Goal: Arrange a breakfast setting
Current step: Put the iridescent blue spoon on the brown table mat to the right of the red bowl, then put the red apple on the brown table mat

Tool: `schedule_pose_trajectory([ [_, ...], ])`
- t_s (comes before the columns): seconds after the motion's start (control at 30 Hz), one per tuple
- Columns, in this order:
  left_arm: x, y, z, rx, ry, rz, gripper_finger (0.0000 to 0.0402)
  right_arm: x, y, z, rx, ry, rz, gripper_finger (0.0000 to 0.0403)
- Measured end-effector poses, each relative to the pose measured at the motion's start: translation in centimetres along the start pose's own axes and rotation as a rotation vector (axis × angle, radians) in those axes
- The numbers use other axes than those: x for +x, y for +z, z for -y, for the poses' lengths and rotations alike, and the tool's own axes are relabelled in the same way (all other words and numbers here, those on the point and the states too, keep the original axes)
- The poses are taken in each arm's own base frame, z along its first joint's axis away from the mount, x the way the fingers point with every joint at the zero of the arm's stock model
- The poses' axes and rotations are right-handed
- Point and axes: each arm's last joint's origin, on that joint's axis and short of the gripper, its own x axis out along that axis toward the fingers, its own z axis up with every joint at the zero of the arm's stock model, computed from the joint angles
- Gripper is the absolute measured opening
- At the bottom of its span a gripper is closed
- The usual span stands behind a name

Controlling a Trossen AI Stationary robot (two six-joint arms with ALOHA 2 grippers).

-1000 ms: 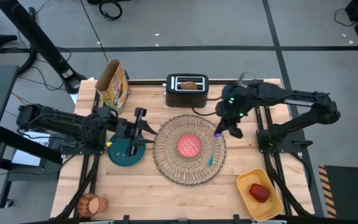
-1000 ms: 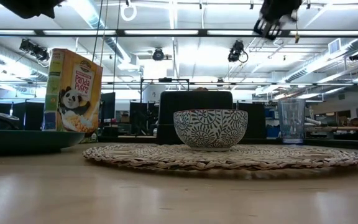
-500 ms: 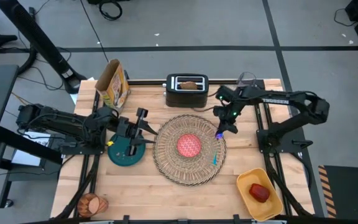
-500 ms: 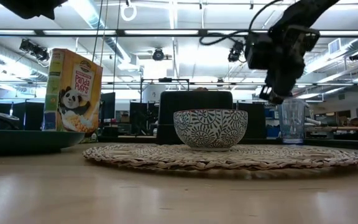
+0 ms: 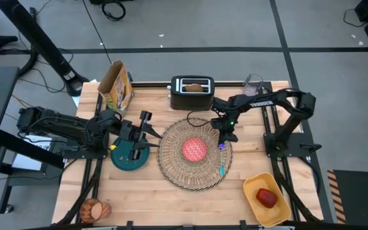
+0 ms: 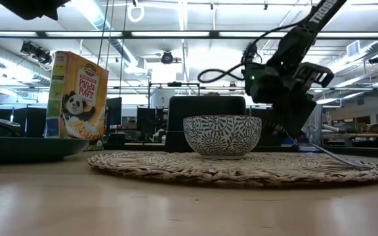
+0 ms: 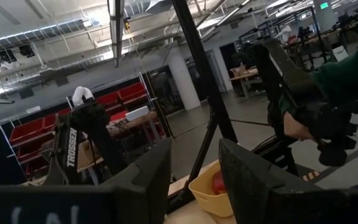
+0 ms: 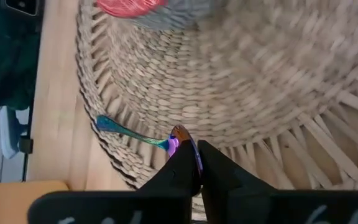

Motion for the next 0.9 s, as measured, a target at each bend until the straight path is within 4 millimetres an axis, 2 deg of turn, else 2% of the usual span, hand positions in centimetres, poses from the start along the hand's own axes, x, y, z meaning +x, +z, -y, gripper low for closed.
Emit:
schedule_pose_trajectory([
  [0.27, 0.0, 0.0, 0.0, 0.0, 0.0, 0.0, 0.0144, 0.9, -0.2, 1.5, 0.026, -0.134, -0.06, 0.0057],
  [0.47, 0.0, 0.0, 0.0, 0.0, 0.0, 0.0, 0.0144, 0.3, 0.2, 1.4, 0.031, -0.201, -0.066, 0.0089],
  [0.73, 0.0, 0.0, 0.0, 0.0, 0.0, -0.001, 0.0144, -2.3, 1.7, -0.6, -0.023, -0.322, 0.016, 0.0118],
  [0.9, 0.0, -0.3, -0.1, -0.019, 0.064, -0.048, 0.0144, -4.6, 1.3, -3.3, 0.064, -0.473, 0.04, 0.0116],
])
